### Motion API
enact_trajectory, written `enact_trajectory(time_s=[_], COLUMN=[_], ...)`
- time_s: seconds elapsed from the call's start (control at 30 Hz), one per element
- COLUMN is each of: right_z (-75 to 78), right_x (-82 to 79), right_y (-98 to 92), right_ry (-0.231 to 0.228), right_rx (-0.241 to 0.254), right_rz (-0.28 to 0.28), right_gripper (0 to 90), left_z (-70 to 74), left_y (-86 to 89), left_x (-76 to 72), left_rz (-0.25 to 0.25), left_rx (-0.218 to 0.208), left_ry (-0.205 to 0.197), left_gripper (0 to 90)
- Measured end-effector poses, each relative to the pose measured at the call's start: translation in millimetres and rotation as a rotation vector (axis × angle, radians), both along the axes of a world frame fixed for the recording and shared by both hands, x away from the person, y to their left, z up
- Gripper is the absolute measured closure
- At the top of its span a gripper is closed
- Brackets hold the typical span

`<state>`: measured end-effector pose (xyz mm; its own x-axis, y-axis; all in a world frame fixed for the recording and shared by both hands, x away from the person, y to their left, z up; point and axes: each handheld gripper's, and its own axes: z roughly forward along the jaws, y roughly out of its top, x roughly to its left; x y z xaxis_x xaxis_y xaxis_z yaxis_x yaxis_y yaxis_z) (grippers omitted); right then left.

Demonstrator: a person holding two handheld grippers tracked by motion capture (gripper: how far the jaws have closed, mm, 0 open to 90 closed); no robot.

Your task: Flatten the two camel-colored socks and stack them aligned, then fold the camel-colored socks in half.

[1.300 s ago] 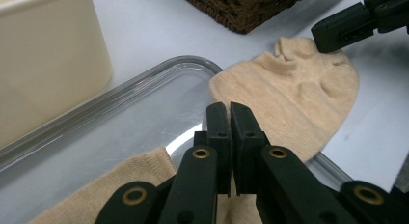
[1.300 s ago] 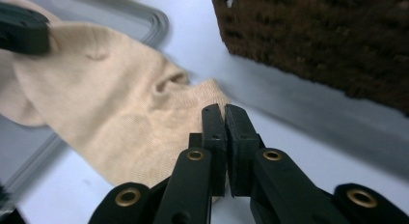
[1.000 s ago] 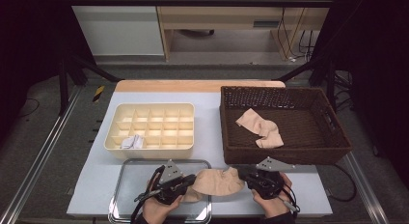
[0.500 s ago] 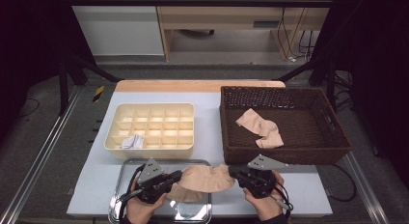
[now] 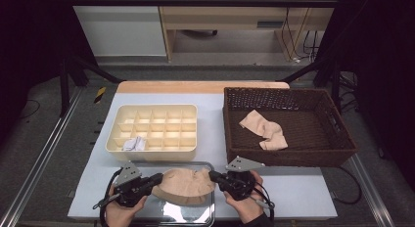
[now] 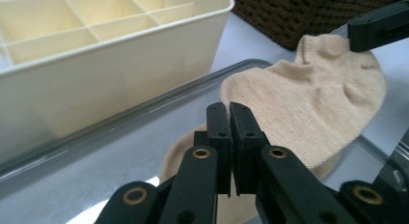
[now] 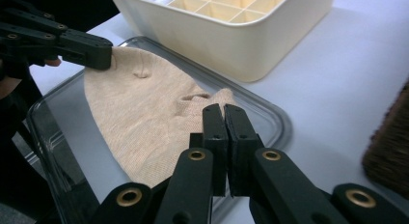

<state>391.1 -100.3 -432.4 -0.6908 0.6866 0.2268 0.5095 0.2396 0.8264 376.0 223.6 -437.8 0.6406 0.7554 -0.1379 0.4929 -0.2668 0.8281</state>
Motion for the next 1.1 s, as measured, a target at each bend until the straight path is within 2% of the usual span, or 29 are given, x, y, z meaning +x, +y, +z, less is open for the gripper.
enact_trajectory(time_s=[0.13, 0.23, 0.63, 0.73, 0.8, 0.93, 1.1], right_z=[-5.1, -14.8, -35.2, -38.3, -41.0, -41.6, -48.3], right_x=[-1.8, -4.1, -4.4, -4.9, -5.4, -7.7, -8.8], right_y=[11.8, 20.3, 25.9, 27.1, 27.6, 24.9, 24.1], right_ry=[0.015, 0.035, 0.089, 0.104, 0.107, 0.069, 0.075], right_rx=[-0.009, -0.026, -0.065, -0.073, -0.077, -0.061, -0.058], right_rz=[0.027, 0.046, 0.039, 0.045, 0.045, 0.030, 0.017], right_gripper=[89.0, 89.0, 88.6, 87.5, 84.6, 73.1, 67.6], left_z=[-5.2, -8.3, -23.6, -25.7, -25.7, -24.5, -32.1], left_y=[9.0, 12.2, 13.4, 12.7, 12.8, 14.4, 13.0], left_x=[-0.2, -0.2, 0.5, 0.4, 0.5, 2.4, 9.8], left_rz=[0.015, 0.019, 0.025, 0.031, 0.040, 0.061, 0.060], left_rx=[0.004, 0.016, 0.075, 0.091, 0.094, 0.095, 0.119], left_ry=[0.013, 0.022, 0.055, 0.048, 0.039, 0.022, 0.054], left_gripper=[87.1, 87.1, 87.2, 86.9, 85.2, 71.4, 68.4])
